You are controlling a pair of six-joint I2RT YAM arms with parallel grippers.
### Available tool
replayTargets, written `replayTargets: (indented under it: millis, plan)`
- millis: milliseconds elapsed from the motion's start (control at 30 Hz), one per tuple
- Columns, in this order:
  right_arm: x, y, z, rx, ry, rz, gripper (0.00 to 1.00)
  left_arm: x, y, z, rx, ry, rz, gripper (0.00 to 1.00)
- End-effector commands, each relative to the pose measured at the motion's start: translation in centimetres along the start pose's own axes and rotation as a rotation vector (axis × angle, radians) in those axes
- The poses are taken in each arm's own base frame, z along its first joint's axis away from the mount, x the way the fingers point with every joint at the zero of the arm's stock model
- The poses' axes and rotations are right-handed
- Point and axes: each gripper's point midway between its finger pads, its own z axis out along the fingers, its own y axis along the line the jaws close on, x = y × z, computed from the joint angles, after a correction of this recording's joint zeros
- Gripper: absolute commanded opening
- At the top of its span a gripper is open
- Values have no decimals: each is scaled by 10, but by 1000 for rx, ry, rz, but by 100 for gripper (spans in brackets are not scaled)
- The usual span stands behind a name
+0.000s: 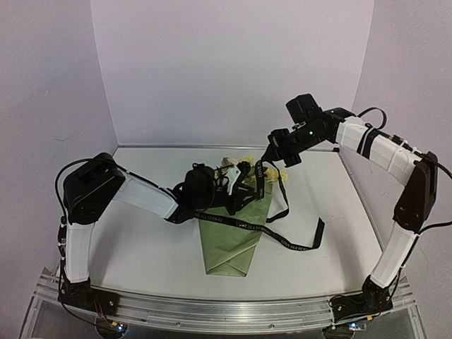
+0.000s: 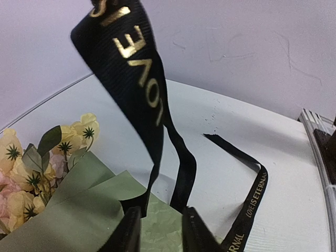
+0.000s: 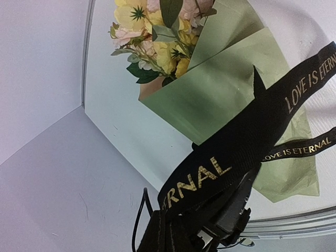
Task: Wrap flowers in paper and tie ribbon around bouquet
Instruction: Pass from the right arm to the left
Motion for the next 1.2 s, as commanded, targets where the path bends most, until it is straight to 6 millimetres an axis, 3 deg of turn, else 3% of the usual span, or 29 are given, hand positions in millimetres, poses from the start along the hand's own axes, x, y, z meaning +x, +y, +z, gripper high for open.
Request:
replayTargets:
  millis: [0, 133, 467, 567, 633, 733, 867, 967, 1100, 1167]
  plan:
    - [5, 21, -22, -92, -6, -46, 0, -19, 5, -9, -43, -44, 54, 37]
    - [6, 22, -25, -98, -6, -51, 0, -15, 11, 3, -24, -25, 70, 42]
    - [7, 25, -29, -108, -5, -53, 0, -15, 13, 34, 40, -19, 86, 40]
    - [7, 24, -30, -108, -8, -58, 0, -15, 11, 35, 56, -21, 71, 33]
    - [7, 21, -30, -104, -10, -63, 0, -16, 10, 34, 62, -16, 59, 16]
    - [6, 15, -29, -92, -4, -90, 0, -24, 8, 19, 44, -15, 26, 1]
    - [6, -1, -33, -73, 4, -230, 0, -43, -7, -16, 58, 37, -2, 0]
    - [13, -18, -35, -62, 40, -403, 0, -52, -33, -44, 156, 132, -39, 0]
    - [18, -53, -26, -46, 89, -598, 12, -40, -67, -76, 300, 285, -125, 0]
    - [20, -68, -23, -58, 103, -711, 19, -28, -73, -87, 321, 357, -156, 0]
